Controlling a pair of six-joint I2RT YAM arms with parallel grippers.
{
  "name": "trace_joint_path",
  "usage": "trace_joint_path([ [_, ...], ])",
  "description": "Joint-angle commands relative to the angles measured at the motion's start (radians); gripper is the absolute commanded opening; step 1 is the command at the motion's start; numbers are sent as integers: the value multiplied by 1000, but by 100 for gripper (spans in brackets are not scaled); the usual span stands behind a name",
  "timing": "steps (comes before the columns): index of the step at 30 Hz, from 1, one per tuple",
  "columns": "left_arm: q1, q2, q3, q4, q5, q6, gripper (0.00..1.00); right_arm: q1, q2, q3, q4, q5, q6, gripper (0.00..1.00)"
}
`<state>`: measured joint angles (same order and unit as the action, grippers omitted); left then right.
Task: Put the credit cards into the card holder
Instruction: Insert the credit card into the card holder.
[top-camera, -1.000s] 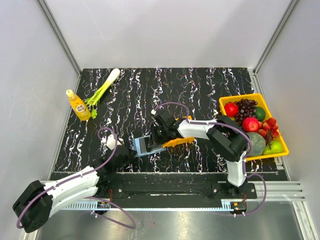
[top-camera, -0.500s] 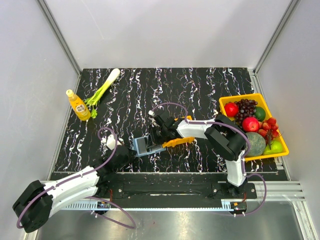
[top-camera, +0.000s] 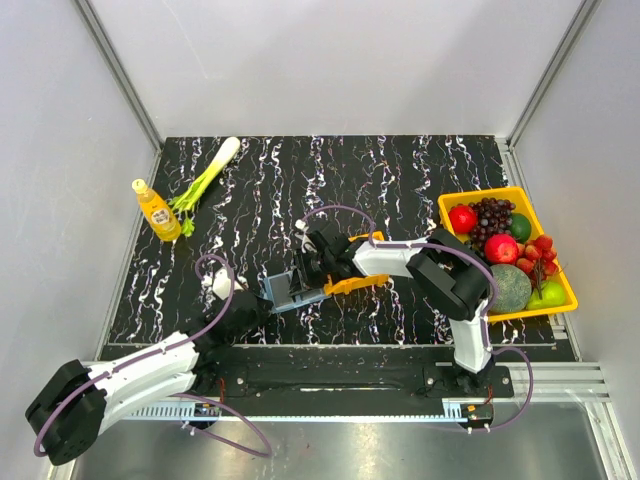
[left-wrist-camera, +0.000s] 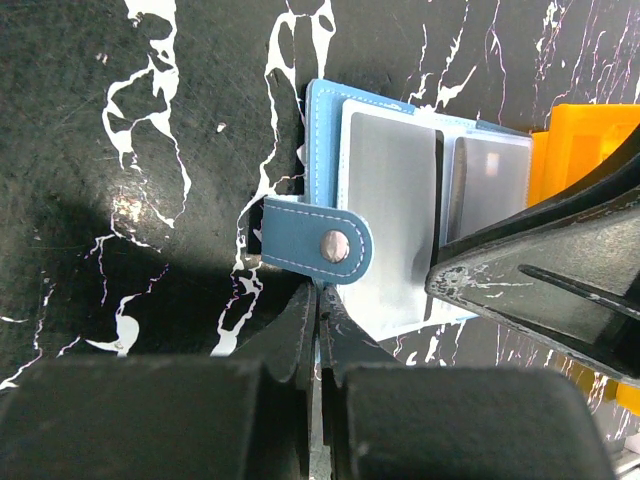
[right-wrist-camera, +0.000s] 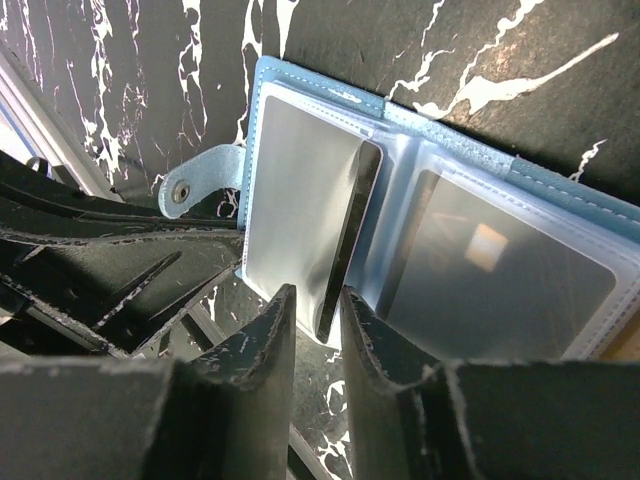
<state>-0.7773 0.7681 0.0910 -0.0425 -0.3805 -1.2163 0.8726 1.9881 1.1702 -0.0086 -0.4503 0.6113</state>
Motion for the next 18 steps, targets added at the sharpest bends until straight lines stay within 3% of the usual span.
trace_joint_path([
  [1, 1, 3, -8, 7, -12, 8, 0, 14, 17, -1, 68, -67, 36, 29],
  [13, 3, -7, -10, 3, -14, 9, 0, 14, 29, 9, 95, -99, 48, 31],
  [18, 1, -29, -8, -34, -28, 1, 0, -4, -55, -41, 64, 45, 48, 36],
])
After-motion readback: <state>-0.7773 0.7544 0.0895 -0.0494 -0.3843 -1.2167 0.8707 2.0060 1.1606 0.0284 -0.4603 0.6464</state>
